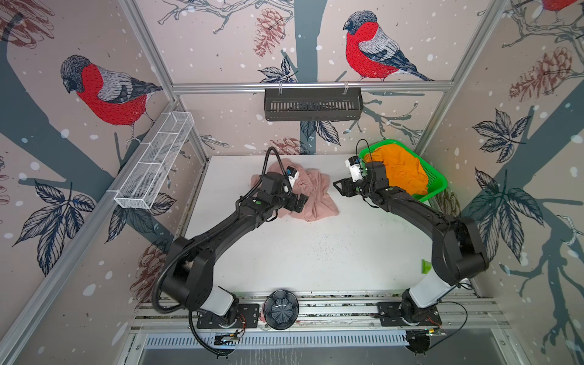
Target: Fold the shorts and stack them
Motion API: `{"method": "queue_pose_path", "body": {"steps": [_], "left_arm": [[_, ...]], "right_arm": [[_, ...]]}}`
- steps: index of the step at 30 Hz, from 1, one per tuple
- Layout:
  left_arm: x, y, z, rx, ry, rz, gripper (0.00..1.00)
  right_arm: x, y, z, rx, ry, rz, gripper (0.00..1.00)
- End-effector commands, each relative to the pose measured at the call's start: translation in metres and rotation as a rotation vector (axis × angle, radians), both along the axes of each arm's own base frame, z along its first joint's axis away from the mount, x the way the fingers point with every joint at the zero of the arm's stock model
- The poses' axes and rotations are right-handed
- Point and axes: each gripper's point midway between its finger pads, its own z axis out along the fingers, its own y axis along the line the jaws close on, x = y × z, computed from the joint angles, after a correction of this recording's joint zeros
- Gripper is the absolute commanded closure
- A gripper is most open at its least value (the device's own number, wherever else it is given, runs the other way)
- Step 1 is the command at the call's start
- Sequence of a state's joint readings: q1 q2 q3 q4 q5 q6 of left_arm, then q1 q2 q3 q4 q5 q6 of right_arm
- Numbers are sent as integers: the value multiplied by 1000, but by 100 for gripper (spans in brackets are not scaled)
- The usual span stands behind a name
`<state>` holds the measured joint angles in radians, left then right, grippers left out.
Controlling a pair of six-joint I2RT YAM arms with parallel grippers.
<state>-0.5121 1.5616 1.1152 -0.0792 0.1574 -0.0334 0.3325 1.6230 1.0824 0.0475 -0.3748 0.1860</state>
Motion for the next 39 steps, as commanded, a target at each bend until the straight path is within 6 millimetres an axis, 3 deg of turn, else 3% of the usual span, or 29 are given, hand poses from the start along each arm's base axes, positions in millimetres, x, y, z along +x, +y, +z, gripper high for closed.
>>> {"method": "queue_pose_path", "body": {"steps": [1, 4, 9, 15, 19, 23, 31, 35, 39], "left_arm": [[27, -6, -19, 168, -3, 39, 2], [44, -13, -43, 300, 49, 75, 3], [54, -31, -80, 409, 89, 89, 9], [77, -6, -101, 527, 65, 267, 9], [85, -5, -109, 563, 60, 269, 11], [93, 0, -115, 577, 55, 299, 30], [103, 12, -94, 432, 96, 327, 96], [101, 17, -66, 359, 114, 317, 100], [90, 12, -27, 277, 84, 259, 100]], "right_arm": [[-6, -3, 16, 90, -51, -28, 38], [-19, -7, 12, 114, -36, -33, 38], [-36, -16, 7, 148, -27, -38, 38], [-47, -18, 10, 193, -32, -34, 38], [-49, -16, 8, 222, -27, -27, 38], [-47, -19, 3, 203, -18, -44, 38], [-40, -11, 0, 124, -27, 2, 38], [-32, -8, -8, 87, -23, 21, 38], [-26, 11, -16, 77, -17, 75, 38]]}}
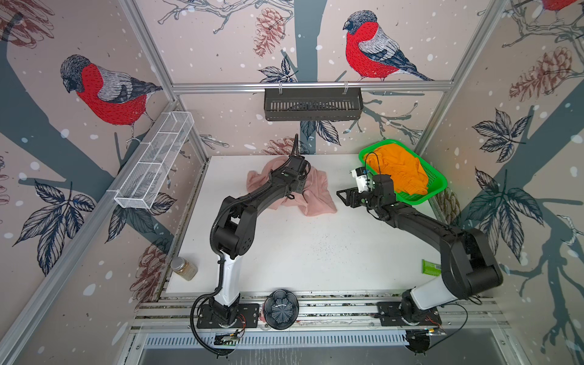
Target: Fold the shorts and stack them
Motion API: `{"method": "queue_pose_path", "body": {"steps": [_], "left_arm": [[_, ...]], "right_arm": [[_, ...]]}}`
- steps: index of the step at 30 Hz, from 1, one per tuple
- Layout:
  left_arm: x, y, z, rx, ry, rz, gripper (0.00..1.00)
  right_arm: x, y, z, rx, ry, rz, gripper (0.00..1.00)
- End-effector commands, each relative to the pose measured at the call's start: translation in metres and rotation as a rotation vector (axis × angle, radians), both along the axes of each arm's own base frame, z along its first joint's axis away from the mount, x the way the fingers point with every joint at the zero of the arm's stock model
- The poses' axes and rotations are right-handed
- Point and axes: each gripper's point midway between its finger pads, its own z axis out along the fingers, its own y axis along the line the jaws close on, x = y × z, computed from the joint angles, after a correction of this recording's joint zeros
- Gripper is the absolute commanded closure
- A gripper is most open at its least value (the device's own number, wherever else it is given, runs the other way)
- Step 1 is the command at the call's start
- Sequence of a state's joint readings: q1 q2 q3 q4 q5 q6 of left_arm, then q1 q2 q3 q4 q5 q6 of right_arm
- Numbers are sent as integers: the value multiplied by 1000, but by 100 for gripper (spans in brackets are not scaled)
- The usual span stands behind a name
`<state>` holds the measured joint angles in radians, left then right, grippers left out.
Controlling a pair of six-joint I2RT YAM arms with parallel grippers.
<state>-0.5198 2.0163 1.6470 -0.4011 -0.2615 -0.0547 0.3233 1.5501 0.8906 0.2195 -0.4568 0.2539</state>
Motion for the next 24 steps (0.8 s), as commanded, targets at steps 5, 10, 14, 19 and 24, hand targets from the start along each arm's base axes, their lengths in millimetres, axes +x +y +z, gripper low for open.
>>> {"method": "queue_pose_path", "body": {"steps": [5, 10, 14, 19, 24], "left_arm": [[-36, -25, 48, -207, 32, -151, 100], [-66, -35, 67, -350, 60, -205, 100], [-83, -33, 64, -395, 96, -208, 49], [-85, -10, 58, -368, 71, -123, 8], [-87, -26, 59, -371, 56, -265, 2]], "right_arm": [[-14, 72, -6, -28, -44, 213, 37], [-55, 128, -24, -92, -87, 410, 33], [-65, 124, -44, -54, 9, 402, 68], [-79, 76, -88, -85, 221, 232, 98], [-90, 20, -122, -266, 417, 20, 81]]}}
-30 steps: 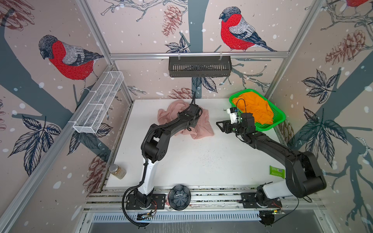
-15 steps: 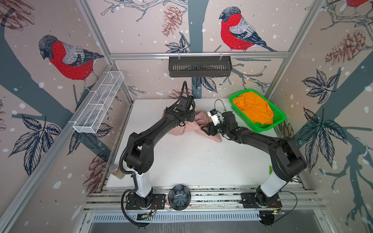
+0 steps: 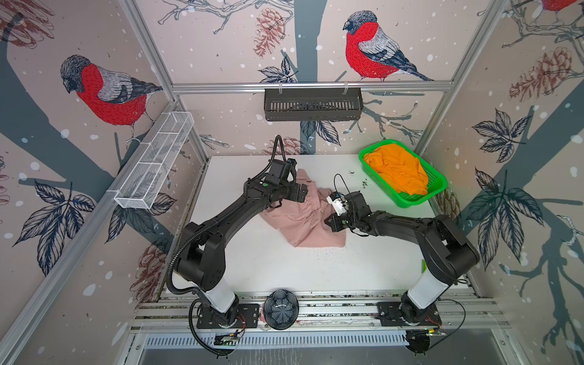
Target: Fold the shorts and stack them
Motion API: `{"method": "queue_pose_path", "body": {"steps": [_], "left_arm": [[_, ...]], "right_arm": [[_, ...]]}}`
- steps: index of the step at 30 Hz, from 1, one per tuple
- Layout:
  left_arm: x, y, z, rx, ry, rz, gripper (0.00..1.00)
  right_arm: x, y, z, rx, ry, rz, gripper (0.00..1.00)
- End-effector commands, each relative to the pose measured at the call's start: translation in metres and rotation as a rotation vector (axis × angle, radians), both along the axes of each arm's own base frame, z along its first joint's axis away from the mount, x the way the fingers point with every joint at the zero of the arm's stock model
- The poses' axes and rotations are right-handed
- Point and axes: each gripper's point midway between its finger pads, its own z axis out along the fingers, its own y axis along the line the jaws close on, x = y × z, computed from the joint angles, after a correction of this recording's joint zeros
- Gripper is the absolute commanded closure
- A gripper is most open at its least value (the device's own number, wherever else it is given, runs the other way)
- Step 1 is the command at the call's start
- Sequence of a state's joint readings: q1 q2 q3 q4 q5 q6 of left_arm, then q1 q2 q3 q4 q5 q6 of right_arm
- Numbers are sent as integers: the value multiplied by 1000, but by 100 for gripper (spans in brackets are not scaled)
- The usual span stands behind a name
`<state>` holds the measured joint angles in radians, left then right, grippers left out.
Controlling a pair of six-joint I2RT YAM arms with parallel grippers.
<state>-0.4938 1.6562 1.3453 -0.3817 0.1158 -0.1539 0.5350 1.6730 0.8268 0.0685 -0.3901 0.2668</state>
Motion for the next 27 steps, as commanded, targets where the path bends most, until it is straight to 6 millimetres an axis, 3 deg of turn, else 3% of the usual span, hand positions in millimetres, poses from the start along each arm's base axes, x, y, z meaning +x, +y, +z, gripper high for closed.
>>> {"method": "queue_pose_path", "body": {"steps": [1, 5, 8, 14, 21, 27], "left_arm": [[2, -22, 9, -53, -46, -127, 2], [-11, -51, -4, -54, -26, -269, 2], [-22, -64, -31, 84, -30, -330, 2], [-15, -59, -81, 271, 24, -307, 2], [8, -43, -94, 400, -8, -222, 15], [4, -54, -102, 374, 22, -272, 23]], "right_arm": [[-11, -36, -14, -116, 92, -140, 76], [0, -49, 15, 8, 30, -220, 68], [8, -60, 31, 105, -1, -279, 67], [2, -56, 43, 202, -1, -245, 56], [-6, -63, 44, 194, -10, -259, 54], [-7, -64, 42, 200, -17, -267, 50]]}}
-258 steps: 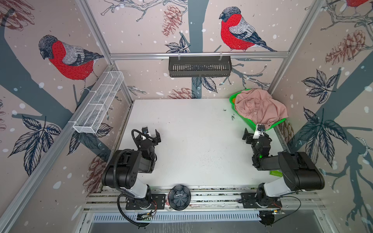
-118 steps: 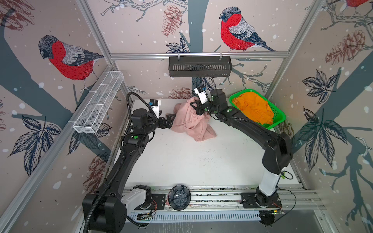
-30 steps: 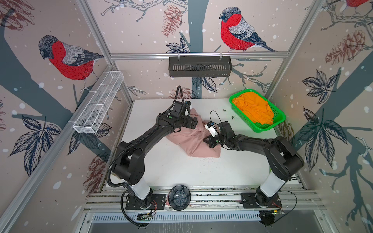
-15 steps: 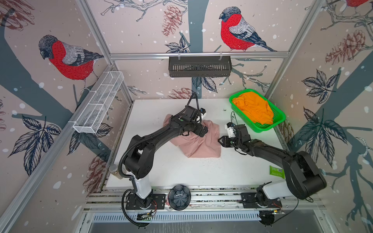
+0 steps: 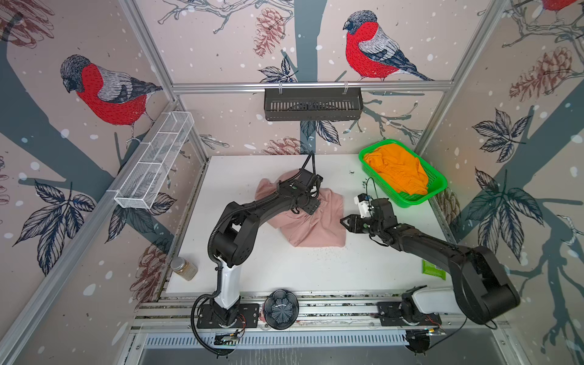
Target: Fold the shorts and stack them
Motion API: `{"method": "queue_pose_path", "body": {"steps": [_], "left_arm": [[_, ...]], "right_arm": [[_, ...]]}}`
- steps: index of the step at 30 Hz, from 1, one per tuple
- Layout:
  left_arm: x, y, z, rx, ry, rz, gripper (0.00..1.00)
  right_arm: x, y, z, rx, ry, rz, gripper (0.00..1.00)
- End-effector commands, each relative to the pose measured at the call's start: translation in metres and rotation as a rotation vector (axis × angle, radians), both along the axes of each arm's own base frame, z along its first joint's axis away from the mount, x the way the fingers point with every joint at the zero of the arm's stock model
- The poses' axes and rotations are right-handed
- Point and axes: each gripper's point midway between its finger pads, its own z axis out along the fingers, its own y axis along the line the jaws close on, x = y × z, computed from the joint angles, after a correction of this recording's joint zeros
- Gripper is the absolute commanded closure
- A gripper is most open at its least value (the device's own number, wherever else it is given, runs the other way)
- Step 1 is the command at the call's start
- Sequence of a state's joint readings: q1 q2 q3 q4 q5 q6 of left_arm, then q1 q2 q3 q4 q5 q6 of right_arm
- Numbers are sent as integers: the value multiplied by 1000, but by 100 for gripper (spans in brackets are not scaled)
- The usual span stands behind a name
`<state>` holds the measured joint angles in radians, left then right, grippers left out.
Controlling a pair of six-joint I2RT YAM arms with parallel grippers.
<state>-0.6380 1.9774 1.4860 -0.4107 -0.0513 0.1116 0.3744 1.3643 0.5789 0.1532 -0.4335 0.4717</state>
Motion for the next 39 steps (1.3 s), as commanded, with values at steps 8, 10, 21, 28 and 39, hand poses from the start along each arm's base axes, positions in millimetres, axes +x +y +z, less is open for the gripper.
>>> {"method": "queue_pose_path", "body": {"steps": [8, 10, 21, 28, 39], "left_arm": [[-2, 3, -13, 71, 16, -22, 23], [0, 2, -15, 76, 15, -19, 32], [13, 2, 57, 21, -90, 33, 100], [-1, 28, 134, -42, -219, 91, 100], [-12, 98, 200, -217, -375, 204, 100]], "right_arm": [[15, -1, 10, -10, -78, -31, 49], [17, 1, 11, -17, -93, -23, 49], [31, 28, 32, -30, -205, 31, 50], [45, 52, 44, 55, -248, 98, 47], [59, 81, 42, 116, -318, 195, 46]]}}
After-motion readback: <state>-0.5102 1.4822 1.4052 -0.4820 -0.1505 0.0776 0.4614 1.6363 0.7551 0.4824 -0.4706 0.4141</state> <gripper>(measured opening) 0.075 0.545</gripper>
